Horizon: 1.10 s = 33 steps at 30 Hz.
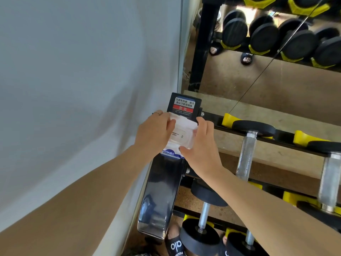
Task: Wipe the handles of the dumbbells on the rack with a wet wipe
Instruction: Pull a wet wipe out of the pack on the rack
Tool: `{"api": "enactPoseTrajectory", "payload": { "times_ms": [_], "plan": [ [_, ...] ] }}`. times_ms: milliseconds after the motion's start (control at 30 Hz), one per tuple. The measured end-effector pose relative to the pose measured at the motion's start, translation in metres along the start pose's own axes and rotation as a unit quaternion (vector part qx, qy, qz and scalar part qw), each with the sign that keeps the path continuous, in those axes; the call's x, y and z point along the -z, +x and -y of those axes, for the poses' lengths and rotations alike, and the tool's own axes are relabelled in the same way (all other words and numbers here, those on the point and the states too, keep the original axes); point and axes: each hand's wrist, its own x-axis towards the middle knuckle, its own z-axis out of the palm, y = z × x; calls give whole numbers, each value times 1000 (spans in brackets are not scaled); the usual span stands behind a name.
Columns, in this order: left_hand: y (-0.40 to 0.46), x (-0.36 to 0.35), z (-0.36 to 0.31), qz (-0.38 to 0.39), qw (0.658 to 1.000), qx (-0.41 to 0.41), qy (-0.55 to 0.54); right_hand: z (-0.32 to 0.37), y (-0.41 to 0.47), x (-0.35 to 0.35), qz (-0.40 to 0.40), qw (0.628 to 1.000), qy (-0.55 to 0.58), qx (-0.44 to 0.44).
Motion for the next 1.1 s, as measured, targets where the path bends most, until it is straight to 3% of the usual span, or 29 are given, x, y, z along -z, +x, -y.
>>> {"api": "enactPoseTrajectory", "payload": {
  "times_ms": [133,300,400,633,967,1100],
  "plan": [
    [-6,-7,-5,31,995,-93,-5,-5,-7,-1,-13,999,-30,13],
    [-5,-9,-13,36,996,-56,56,-9,-7,1,25,994,-84,59],
    [-5,-11,-13,23,993,-70,92,-12,-6,4,73,988,-102,87],
    [-5,-10,-19,8,984,-92,152,-15,3,7,95,989,-77,78],
    [-5,-12,-32,38,993,-36,108,-8,9,13,137,986,96,-10],
    [2,-15,-37,104,990,25,90,-8,11,10,125,987,99,-16]
  ]
}}
